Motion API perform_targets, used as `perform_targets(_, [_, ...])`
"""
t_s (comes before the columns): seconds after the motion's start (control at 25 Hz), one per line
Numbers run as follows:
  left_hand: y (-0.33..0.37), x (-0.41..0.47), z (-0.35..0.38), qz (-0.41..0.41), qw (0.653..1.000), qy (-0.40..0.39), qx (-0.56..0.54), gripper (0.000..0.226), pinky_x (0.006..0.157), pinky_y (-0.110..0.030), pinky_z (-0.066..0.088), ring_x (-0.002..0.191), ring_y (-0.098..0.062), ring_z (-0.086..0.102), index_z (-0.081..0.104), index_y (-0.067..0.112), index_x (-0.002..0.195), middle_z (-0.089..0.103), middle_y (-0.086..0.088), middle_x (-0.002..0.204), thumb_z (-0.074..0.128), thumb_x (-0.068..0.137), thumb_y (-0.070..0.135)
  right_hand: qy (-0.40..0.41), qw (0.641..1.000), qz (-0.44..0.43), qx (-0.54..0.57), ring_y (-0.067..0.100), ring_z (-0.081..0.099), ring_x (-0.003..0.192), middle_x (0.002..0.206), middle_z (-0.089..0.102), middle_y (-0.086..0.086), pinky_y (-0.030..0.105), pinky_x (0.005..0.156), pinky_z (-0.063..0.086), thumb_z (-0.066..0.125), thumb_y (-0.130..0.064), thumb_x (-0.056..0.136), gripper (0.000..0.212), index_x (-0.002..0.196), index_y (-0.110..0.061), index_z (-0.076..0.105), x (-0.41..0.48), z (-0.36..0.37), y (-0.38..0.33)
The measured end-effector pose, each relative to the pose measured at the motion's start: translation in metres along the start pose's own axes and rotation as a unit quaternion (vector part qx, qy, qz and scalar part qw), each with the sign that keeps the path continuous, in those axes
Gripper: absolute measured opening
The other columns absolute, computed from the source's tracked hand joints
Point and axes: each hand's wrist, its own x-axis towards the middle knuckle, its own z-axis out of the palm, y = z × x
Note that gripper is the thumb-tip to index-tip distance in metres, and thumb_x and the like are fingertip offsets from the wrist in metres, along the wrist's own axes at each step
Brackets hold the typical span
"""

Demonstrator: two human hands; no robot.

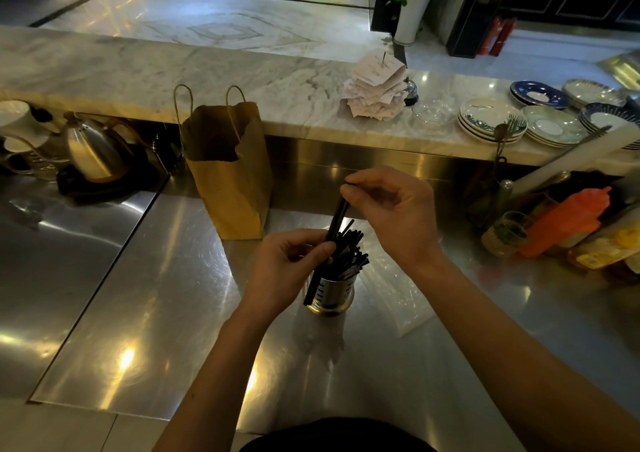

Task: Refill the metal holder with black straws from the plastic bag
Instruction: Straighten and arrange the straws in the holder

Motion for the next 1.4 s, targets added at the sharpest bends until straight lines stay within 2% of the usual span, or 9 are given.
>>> perform_targets(0.16, [0.001,-0.002,-0.002,-0.008,1.0,-0.006,-0.005,0.022,0.075,-0.028,0.06,0.081,-0.01,0.072,0.071,0.024,0.105,0.076,0.005,0.089,0.065,0.089,0.01,0.011,1.0,0.023,0.004,0.011,0.071,0.082,0.085,0.073,-0.003,0.025,0.076,0.057,0.074,-0.008,0.082,0.012,0.091,-0.015,0.072,0.004,-0.004,0.001])
perform_targets(0.32, [-0.005,-0.009,-0.011,-0.025,0.998,0.02,-0.057,0.025,0.07,-0.018,0.056,0.076,-0.008,0.072,0.07,0.018,0.108,0.077,0.006,0.084,0.064,0.088,0.004,0.146,0.97,0.143,0.134,0.015,0.071,0.077,0.083,0.073,0.0,0.03,0.071,0.058,0.071,-0.004,0.083,0.012,0.088,-0.014,0.07,0.006,-0.019,0.014])
perform_targets(0.48, [-0.008,-0.007,-0.012,-0.052,0.985,0.118,-0.111,0.02,0.072,-0.022,0.058,0.078,-0.014,0.073,0.072,0.009,0.107,0.077,-0.004,0.085,0.065,0.088,0.006,0.262,0.883,0.289,0.262,0.018,0.07,0.08,0.091,0.07,0.005,0.03,0.073,0.057,0.069,-0.002,0.084,0.011,0.091,-0.01,0.066,-0.014,-0.02,0.034])
perform_targets(0.64, [-0.001,0.008,-0.004,-0.071,0.948,0.229,-0.208,0.015,0.074,-0.023,0.057,0.078,-0.012,0.071,0.07,0.005,0.102,0.073,-0.005,0.083,0.066,0.089,0.013,0.31,0.746,0.425,0.409,0.022,0.071,0.075,0.092,0.069,0.013,0.028,0.066,0.059,0.063,0.004,0.087,0.012,0.089,-0.008,0.06,-0.058,0.003,0.041])
perform_targets(0.76, [0.005,0.016,0.02,-0.056,0.967,0.169,-0.185,0.011,0.073,-0.022,0.056,0.076,-0.01,0.07,0.069,0.01,0.098,0.072,0.003,0.08,0.068,0.088,0.015,0.317,0.676,0.474,0.467,0.018,0.073,0.064,0.077,0.073,0.013,0.025,0.06,0.06,0.06,0.005,0.088,0.008,0.089,-0.003,0.06,-0.094,0.014,0.043])
perform_targets(0.92, [-0.003,0.011,0.039,-0.043,0.991,0.104,-0.074,0.014,0.075,-0.026,0.058,0.081,-0.011,0.073,0.074,0.017,0.099,0.076,0.002,0.087,0.072,0.086,0.022,0.266,0.639,0.508,0.512,0.013,0.072,0.064,0.076,0.074,0.01,0.022,0.064,0.06,0.06,0.001,0.09,0.008,0.097,0.0,0.064,-0.106,0.036,0.039])
perform_targets(1.08, [-0.009,0.009,0.035,-0.038,0.993,0.107,-0.029,0.013,0.074,-0.021,0.057,0.081,-0.006,0.073,0.075,0.014,0.097,0.077,0.004,0.085,0.069,0.089,0.023,0.222,0.649,0.522,0.508,0.015,0.073,0.064,0.074,0.074,0.012,0.023,0.062,0.06,0.058,0.001,0.091,0.006,0.096,0.001,0.062,-0.101,0.041,0.043])
perform_targets(1.28, [-0.004,0.017,0.013,-0.043,0.997,0.06,-0.018,0.012,0.076,-0.016,0.056,0.084,-0.003,0.072,0.073,0.019,0.099,0.075,0.007,0.089,0.068,0.089,0.02,0.037,0.833,0.488,0.259,0.025,0.07,0.077,0.088,0.071,0.016,0.031,0.068,0.06,0.064,0.0,0.088,0.01,0.097,-0.002,0.061,-0.097,0.018,0.038])
perform_targets(1.4, [-0.018,0.019,0.007,-0.033,0.996,0.046,0.074,0.017,0.079,-0.017,0.055,0.087,-0.001,0.07,0.073,0.017,0.104,0.074,0.009,0.094,0.069,0.088,0.021,0.038,0.9,0.416,0.125,0.019,0.069,0.068,0.086,0.071,0.015,0.032,0.066,0.058,0.062,-0.001,0.089,0.009,0.097,-0.004,0.063,-0.086,-0.006,0.042])
